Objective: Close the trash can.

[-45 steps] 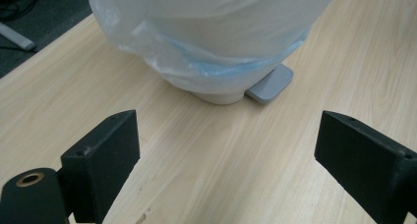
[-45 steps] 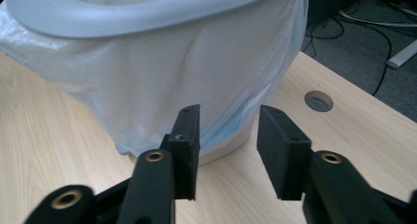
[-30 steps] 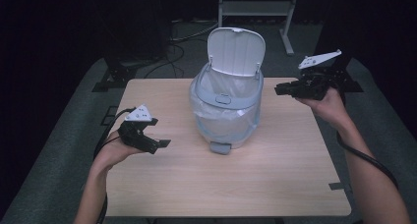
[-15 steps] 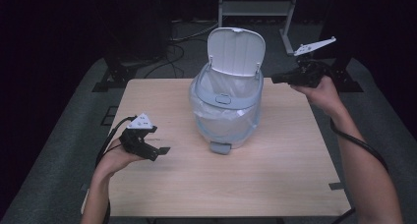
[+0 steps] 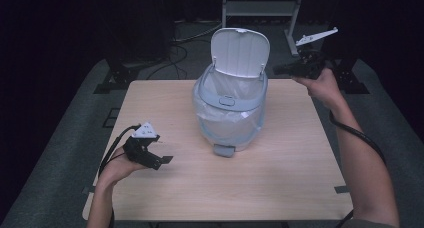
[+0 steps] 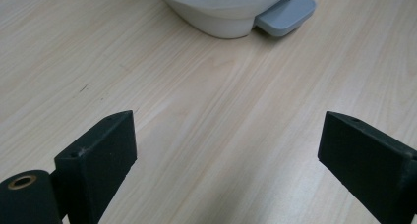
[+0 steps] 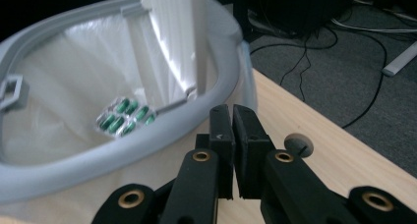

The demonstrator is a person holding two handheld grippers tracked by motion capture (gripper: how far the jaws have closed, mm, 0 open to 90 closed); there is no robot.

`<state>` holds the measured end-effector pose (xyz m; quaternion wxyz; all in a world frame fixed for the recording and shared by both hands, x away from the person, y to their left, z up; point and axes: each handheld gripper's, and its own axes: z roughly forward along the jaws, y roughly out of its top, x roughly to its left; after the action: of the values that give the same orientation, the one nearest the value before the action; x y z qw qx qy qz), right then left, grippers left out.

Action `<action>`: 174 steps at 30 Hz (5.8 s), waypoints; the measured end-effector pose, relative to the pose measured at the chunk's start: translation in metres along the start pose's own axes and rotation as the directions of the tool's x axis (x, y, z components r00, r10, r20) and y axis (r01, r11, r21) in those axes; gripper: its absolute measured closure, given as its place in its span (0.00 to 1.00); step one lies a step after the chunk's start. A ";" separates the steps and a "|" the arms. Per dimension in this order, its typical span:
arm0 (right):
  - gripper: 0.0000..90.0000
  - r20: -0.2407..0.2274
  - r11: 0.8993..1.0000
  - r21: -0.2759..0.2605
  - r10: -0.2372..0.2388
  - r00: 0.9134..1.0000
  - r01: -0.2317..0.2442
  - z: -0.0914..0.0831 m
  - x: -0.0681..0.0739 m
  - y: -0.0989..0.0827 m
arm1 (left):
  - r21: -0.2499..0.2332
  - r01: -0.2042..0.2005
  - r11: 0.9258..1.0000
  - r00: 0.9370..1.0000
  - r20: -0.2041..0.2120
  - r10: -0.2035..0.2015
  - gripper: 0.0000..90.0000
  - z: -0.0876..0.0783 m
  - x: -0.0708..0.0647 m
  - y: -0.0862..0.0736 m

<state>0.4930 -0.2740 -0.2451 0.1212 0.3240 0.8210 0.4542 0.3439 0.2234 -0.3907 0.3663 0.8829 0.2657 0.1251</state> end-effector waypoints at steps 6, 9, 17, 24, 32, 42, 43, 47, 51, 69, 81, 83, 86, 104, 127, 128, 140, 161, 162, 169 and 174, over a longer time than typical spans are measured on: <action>0.97 -0.020 1.000 -0.017 0.011 1.000 -0.012 0.006 -0.004 0.014 | -0.004 -0.013 1.000 0.999 0.029 0.013 0.07 0.001 -0.002 -0.001; 0.97 -0.022 1.000 -0.014 0.008 1.000 -0.009 0.010 -0.003 0.019 | -0.007 -0.016 1.000 0.999 0.033 0.016 0.07 0.000 -0.003 -0.001; 0.97 -0.027 1.000 -0.017 -0.004 1.000 0.004 0.015 0.000 0.034 | -0.004 -0.004 1.000 0.999 0.031 0.004 0.07 -0.004 -0.002 -0.005; 0.97 -0.025 0.999 -0.035 0.005 1.000 -0.006 0.014 -0.005 0.041 | -0.005 0.006 1.000 1.000 0.026 -0.006 0.07 -0.005 0.001 -0.007; 0.97 -0.042 0.999 -0.044 0.006 0.999 -0.008 0.020 -0.006 0.050 | -0.010 0.008 1.000 1.000 0.022 -0.008 0.07 -0.006 0.001 -0.006; 1.00 -0.107 0.998 -0.061 0.004 0.994 -0.011 0.020 0.002 0.049 | -0.013 0.015 1.000 1.000 0.027 -0.014 0.07 -0.005 0.001 -0.008; 1.00 -0.107 0.998 -0.061 0.004 0.994 -0.011 0.020 0.002 0.049 | -0.013 0.015 1.000 1.000 0.027 -0.014 0.07 -0.005 0.001 -0.008; 1.00 -0.127 0.998 -0.060 -0.013 0.992 0.006 0.020 0.011 0.047 | -0.002 0.005 1.000 0.999 0.035 -0.005 0.07 -0.003 0.000 -0.007; 1.00 -0.151 0.998 -0.063 -0.028 0.988 0.018 0.020 0.019 0.044 | -0.002 0.004 1.000 0.999 0.035 -0.004 0.07 -0.003 0.000 -0.007; 0.99 -0.237 0.995 -0.042 -0.103 0.966 0.095 0.036 0.058 0.031 | 0.004 0.009 1.000 0.999 0.042 -0.009 0.07 0.000 0.000 -0.008; 0.99 -0.261 0.981 -0.026 -0.193 0.946 0.193 0.047 0.092 0.028 | 0.018 0.007 1.000 0.999 0.052 -0.008 0.07 0.005 -0.002 -0.007; 1.00 -0.259 0.976 -0.029 -0.217 0.941 0.217 0.049 0.099 0.029 | 0.019 0.008 1.000 0.998 0.055 -0.009 0.07 0.005 -0.003 -0.007; 1.00 -0.266 0.969 -0.042 -0.246 0.932 0.244 0.052 0.107 0.029 | 0.019 0.009 1.000 0.998 0.056 -0.010 0.07 0.006 -0.003 -0.008; 0.79 -0.238 0.966 -0.058 -0.260 0.936 0.254 0.040 0.116 0.022 | 0.014 0.005 1.000 0.998 0.066 -0.006 0.07 0.006 -0.005 -0.008; 0.62 -0.062 0.986 -0.046 -0.160 0.985 0.158 -0.025 0.075 -0.019 | -0.029 0.032 0.999 0.998 0.050 -0.031 0.07 -0.004 -0.002 -0.012; 0.62 -0.062 0.986 -0.046 -0.160 0.985 0.158 -0.025 0.075 -0.019 | -0.029 0.032 0.999 0.998 0.050 -0.031 0.07 -0.004 -0.002 -0.012; 0.57 -0.026 0.993 -0.044 -0.110 0.994 0.109 -0.041 0.062 -0.045 | -0.030 0.041 0.999 0.998 0.051 -0.040 0.07 -0.002 0.000 -0.014; 0.49 0.007 0.999 -0.014 -0.035 0.999 0.035 -0.034 0.051 -0.089 | -0.026 0.053 0.998 0.998 0.048 -0.052 0.07 0.006 0.002 -0.018; 0.49 0.007 0.999 -0.014 -0.035 0.999 0.035 -0.033 0.051 -0.091 | -0.026 0.054 0.998 0.997 0.047 -0.053 0.07 0.006 0.003 -0.018; 0.48 0.009 1.000 0.001 -0.016 1.000 0.016 -0.028 0.049 -0.105 | -0.023 0.054 0.998 0.998 0.046 -0.053 0.07 0.008 0.004 -0.020; 0.48 0.010 1.000 0.009 -0.003 1.000 0.003 -0.024 0.048 -0.113 | -0.021 0.052 0.998 0.998 0.044 -0.051 0.07 0.009 0.005 -0.021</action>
<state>0.3968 -0.3020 -0.3207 0.1246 0.3257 0.8229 0.4486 0.3437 0.2331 -0.4114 0.3847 0.8743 0.2788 0.0994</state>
